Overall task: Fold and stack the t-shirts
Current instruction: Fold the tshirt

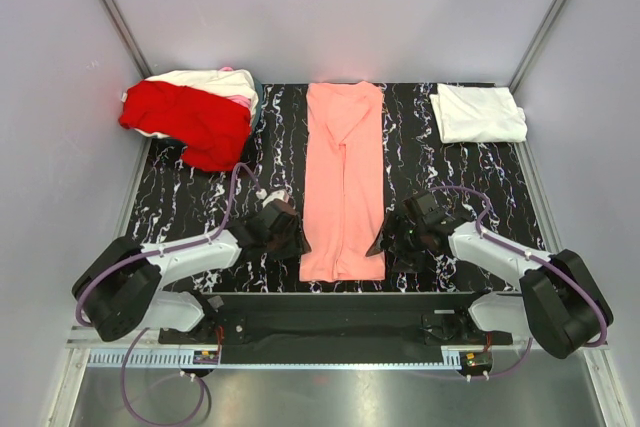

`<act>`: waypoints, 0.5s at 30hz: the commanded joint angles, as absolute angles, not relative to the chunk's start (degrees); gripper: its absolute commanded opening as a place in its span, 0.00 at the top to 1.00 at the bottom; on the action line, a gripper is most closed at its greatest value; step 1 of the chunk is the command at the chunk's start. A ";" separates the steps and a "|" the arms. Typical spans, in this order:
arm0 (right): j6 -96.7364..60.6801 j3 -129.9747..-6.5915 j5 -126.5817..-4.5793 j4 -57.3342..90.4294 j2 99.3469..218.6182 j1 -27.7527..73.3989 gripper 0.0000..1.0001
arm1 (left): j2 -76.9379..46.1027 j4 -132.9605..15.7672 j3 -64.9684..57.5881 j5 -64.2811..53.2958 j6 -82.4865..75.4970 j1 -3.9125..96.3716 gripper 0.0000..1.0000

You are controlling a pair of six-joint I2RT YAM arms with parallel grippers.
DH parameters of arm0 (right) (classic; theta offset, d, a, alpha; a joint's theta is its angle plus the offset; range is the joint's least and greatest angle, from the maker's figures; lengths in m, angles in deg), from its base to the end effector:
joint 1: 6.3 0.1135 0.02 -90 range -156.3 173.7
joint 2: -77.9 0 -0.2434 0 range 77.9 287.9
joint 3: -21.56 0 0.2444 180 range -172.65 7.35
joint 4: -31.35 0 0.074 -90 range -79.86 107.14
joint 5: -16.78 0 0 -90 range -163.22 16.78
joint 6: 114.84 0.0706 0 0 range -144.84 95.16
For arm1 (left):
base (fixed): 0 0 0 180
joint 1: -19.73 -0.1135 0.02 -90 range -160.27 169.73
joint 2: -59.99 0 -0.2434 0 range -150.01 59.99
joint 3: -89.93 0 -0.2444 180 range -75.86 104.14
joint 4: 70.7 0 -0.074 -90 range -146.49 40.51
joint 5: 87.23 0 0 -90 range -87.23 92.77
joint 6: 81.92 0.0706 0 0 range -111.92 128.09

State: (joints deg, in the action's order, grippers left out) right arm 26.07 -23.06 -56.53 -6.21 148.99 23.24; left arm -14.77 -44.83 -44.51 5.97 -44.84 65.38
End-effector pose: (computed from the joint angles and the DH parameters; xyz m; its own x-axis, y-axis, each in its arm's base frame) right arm 0.1831 0.1271 0.1075 -0.9447 0.3192 -0.0757 0.2403 0.8304 0.5027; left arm 0.1790 -0.1775 0.1106 -0.8973 -0.2216 -0.3817 -0.0402 0.9023 -0.4292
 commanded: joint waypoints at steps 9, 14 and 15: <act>27.19 -24.20 -61.27 -6.15 149.01 24.99 0.12 | -17.62 -44.80 -44.13 5.84 -43.15 66.14 0.43; 27.01 -24.81 -61.36 -6.59 149.53 25.16 0.14 | -18.67 -44.10 -43.52 5.49 -43.07 66.40 0.44; 26.93 -24.99 -61.27 -6.85 150.05 25.25 0.14 | -18.67 -44.10 -43.52 5.49 -43.15 66.49 0.45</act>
